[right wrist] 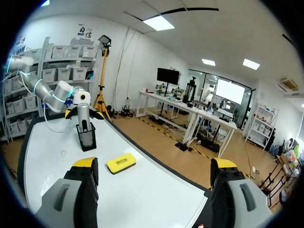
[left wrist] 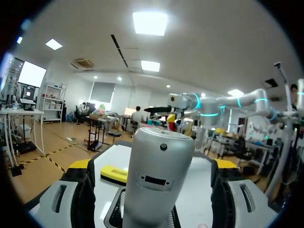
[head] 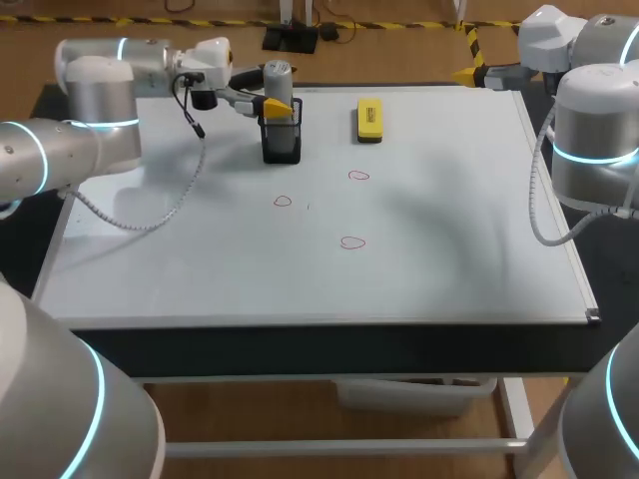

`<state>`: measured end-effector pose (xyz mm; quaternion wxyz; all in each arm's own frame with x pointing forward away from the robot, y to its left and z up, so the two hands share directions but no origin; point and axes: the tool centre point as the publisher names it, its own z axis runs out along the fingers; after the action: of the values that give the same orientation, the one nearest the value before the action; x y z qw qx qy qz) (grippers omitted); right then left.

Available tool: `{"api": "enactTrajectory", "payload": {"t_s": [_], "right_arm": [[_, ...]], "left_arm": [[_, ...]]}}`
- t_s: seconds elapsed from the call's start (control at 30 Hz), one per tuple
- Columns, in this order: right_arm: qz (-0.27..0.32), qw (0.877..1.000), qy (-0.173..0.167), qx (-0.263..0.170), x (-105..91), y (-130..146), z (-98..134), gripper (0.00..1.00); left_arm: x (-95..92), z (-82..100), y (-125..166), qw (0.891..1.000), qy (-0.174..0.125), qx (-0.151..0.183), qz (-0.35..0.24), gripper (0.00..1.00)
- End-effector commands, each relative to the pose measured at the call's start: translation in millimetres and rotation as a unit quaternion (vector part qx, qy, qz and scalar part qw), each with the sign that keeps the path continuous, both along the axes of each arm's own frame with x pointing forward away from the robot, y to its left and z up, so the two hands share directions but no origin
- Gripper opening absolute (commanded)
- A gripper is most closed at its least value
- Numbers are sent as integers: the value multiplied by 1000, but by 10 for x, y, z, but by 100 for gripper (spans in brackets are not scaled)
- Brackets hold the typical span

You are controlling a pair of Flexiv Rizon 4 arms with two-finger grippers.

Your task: Pick up the inspection probe, press it on each red-marked spot on the whiteboard one by one, put down the probe, pick up the eraser, and wipe off all the red marks.

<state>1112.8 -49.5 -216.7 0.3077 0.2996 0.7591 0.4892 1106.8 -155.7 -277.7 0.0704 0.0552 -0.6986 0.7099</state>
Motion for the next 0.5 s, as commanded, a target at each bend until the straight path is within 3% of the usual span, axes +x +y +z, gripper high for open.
{"api": "enactTrajectory", "payload": {"t_s": [0.03, 0.17, 0.3, 0.37, 0.43, 0.47, 0.5], "right_arm": [[0, 1000, 1, -1, 5, -2, 2, 100], [0, 1000, 1, -1, 5, -2, 2, 100], [0, 1000, 1, -1, 5, -2, 2, 100], [0, 1000, 1, -1, 5, -2, 2, 100], [0, 1000, 1, -1, 5, -2, 2, 100], [0, 1000, 1, -1, 5, -2, 2, 100], [0, 1000, 1, -1, 5, -2, 2, 100]], "left_arm": [[37, -36, -16, 1000, 0, -4, -4, 100], [48, -28, -11, 1000, -1, -6, -3, 100], [51, -30, -4, 1000, -1, -6, -3, 88], [42, -29, -3, 1000, -1, -6, -4, 64], [34, -26, 2, 1000, -2, -7, -5, 32], [30, -25, 6, 1000, -3, -7, -6, 0], [29, -27, 10, 1000, -3, -7, -7, 0]]}}
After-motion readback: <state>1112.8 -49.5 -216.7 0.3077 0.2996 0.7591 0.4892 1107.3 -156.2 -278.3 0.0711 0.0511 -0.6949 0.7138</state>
